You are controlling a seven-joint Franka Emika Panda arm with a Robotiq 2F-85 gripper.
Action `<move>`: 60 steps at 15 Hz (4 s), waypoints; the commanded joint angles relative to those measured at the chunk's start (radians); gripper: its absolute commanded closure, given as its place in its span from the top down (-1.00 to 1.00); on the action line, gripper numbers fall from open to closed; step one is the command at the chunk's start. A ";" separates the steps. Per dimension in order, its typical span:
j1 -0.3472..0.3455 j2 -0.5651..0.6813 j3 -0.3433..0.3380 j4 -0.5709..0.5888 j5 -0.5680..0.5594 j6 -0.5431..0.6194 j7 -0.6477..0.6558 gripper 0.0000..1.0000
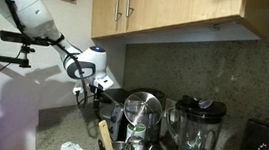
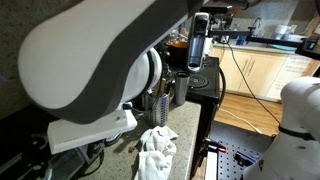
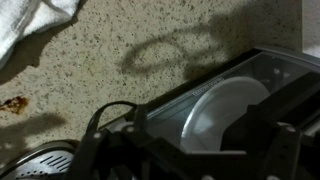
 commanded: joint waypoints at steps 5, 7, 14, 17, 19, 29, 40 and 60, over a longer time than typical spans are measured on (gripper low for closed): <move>0.012 0.056 0.010 0.029 -0.001 0.072 0.034 1.00; 0.014 0.053 0.013 0.038 0.004 0.061 0.031 1.00; 0.026 0.032 0.016 0.053 0.012 0.069 0.038 1.00; 0.029 0.048 0.014 0.082 0.003 0.092 0.055 1.00; 0.031 0.056 0.013 0.097 -0.007 0.104 0.071 1.00; 0.039 0.128 0.002 0.096 -0.057 0.128 0.104 1.00; 0.077 0.119 -0.013 0.054 -0.218 0.092 0.233 1.00; 0.139 -0.070 0.085 -0.209 -0.339 0.113 0.261 1.00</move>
